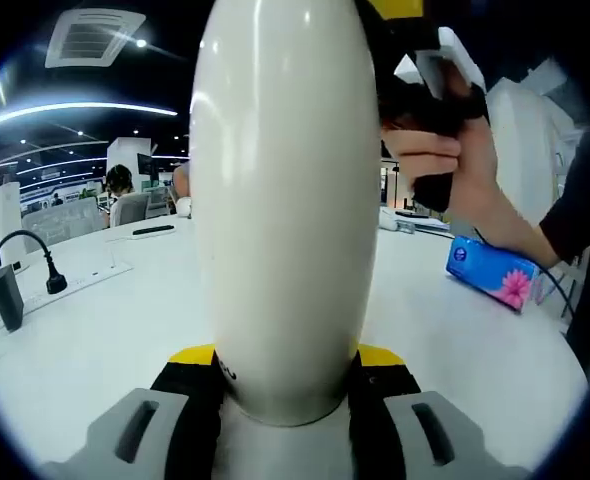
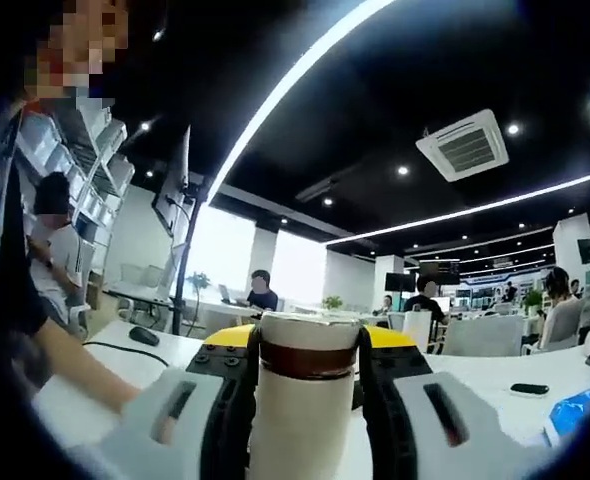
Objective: Grasp the water cup twist off the cup lid place the cup lid on the table
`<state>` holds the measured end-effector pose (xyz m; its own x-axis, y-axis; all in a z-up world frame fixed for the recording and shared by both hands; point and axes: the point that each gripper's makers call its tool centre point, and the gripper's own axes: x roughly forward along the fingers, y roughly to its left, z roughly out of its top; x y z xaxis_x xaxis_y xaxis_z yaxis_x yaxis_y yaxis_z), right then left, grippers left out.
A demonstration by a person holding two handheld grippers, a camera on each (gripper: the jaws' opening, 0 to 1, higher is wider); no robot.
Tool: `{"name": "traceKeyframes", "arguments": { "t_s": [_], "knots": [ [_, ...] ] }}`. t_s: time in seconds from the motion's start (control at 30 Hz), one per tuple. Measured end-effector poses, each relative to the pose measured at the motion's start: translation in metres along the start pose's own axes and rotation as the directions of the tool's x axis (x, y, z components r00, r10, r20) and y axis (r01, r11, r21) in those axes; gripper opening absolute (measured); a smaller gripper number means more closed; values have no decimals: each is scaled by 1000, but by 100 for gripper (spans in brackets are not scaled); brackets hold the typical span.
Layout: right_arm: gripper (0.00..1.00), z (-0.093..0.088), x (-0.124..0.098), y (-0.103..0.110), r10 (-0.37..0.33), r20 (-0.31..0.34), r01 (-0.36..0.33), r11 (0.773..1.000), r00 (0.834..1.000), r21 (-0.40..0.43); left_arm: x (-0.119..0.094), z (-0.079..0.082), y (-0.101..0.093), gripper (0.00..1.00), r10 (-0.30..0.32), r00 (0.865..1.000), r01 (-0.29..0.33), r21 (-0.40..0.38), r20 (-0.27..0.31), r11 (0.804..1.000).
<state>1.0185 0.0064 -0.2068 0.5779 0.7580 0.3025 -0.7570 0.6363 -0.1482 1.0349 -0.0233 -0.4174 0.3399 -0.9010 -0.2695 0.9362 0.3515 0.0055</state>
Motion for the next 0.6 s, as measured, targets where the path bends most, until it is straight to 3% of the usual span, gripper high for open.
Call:
{"name": "traceKeyframes", "arguments": {
  "t_s": [0.3, 0.6],
  "knots": [
    [43, 0, 0, -1, 119, 38, -122, 990, 992, 65, 0, 0, 0, 51, -1, 1000, 1, 0, 0, 1000],
    [43, -1, -1, -1, 228, 83, -239, 957, 970, 165, -1, 0, 0, 51, -1, 1000, 1, 0, 0, 1000]
  ]
}}
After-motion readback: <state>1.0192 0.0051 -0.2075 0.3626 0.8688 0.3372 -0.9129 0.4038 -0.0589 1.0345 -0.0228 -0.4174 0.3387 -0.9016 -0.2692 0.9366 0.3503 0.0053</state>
